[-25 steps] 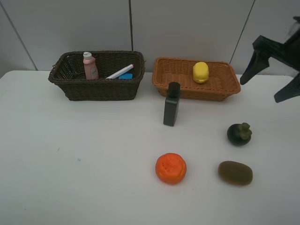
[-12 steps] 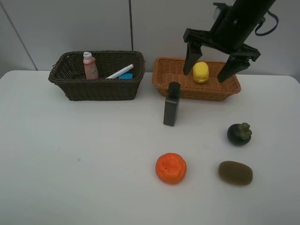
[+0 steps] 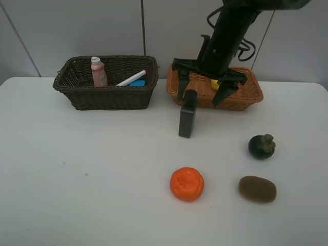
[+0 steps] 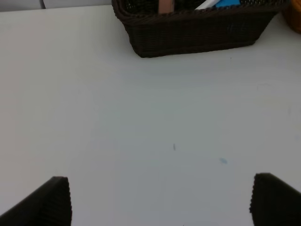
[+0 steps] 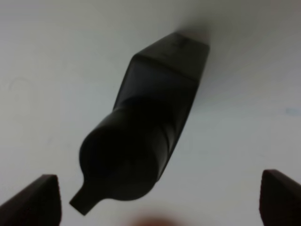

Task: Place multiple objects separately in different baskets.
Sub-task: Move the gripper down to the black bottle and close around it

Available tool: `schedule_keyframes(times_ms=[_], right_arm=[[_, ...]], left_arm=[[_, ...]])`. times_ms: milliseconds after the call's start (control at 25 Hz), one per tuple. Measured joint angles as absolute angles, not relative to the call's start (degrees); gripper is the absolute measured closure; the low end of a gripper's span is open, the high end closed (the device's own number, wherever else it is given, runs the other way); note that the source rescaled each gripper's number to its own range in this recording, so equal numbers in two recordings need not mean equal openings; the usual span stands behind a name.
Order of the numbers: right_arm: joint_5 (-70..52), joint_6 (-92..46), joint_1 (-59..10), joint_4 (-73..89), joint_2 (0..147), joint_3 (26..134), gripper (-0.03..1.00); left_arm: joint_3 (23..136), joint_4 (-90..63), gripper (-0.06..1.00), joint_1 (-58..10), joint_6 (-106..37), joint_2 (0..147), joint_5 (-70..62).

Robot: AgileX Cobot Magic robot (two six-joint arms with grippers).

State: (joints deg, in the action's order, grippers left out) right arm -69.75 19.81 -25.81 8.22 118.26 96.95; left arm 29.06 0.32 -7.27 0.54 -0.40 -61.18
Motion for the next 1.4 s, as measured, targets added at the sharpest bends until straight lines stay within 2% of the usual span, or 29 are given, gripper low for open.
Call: schedule_keyframes(times_ms=[360, 920, 1000, 1080, 1160, 1360, 1400], right_arm=[[-69.68, 24.58, -25.81, 6.65, 122.27, 97.29, -0.03], [-68.42, 24.8, -27.82, 7.75, 126.8, 97.82, -0.03], [-69.02, 24.8, -27.82, 8.01, 126.92, 98.1, -0.01], [-69.21, 24.8, -27.84, 8.03, 127.05, 98.21, 0.07], [-69.26, 24.8, -27.97, 8.03, 127.11, 98.35, 0.23], [-69.65, 24.8, -28.32, 6.74, 126.89, 98.55, 0.86], [-70.35, 24.48, -28.32, 6.19, 126.87, 98.55, 0.91]], left_arm=[[29.06, 0.32, -0.06, -7.27, 0.54, -0.4, -61.18], [29.06, 0.32, -0.06, -7.27, 0.54, -0.4, -61.13], [29.06, 0.32, -0.06, -7.27, 0.54, -0.4, -61.13], [29.06, 0.32, -0.06, -7.27, 0.54, -0.4, -61.13], [29.06, 0.32, -0.06, -7.27, 0.54, -0.4, -61.13], [29.06, 0.32, -0.06, -7.27, 0.54, -0.4, -61.13], [29.06, 0.32, -0.06, -7.27, 0.54, -0.4, -61.13]])
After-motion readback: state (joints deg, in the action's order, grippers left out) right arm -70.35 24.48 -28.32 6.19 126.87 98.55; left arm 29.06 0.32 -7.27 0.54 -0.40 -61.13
